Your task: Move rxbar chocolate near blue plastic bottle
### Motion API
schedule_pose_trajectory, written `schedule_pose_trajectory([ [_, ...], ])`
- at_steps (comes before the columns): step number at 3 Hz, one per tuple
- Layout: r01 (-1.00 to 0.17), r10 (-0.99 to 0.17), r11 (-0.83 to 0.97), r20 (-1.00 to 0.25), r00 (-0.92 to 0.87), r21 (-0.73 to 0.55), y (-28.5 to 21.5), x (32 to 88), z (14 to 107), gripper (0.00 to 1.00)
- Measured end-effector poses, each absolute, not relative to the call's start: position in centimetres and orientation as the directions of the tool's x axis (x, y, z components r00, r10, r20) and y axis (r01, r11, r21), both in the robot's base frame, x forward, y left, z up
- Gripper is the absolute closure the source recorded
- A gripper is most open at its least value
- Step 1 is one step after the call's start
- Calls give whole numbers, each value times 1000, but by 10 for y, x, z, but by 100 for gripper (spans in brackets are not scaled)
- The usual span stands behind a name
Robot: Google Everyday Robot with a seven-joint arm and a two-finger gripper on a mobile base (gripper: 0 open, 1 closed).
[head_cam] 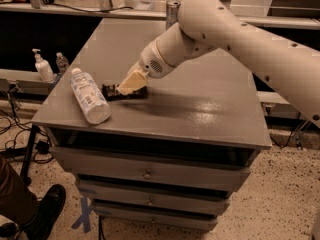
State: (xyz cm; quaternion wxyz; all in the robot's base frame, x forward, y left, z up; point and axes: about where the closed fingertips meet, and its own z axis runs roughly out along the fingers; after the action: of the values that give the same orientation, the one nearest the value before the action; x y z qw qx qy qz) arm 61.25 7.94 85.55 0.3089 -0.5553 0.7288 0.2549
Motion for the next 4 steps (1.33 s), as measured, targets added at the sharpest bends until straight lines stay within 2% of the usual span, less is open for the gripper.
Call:
schedule_pose_trajectory([
  [1, -966, -653, 257, -732, -195, 27, 77, 612, 856, 0],
  [2, -962, -647, 270, -735, -203, 27, 70, 613, 858, 0],
  [3, -948, -615, 318, -759, -215, 12, 39, 619, 874, 0],
  [4, -915, -583, 398, -789, -197, -65, -23, 631, 914, 0],
])
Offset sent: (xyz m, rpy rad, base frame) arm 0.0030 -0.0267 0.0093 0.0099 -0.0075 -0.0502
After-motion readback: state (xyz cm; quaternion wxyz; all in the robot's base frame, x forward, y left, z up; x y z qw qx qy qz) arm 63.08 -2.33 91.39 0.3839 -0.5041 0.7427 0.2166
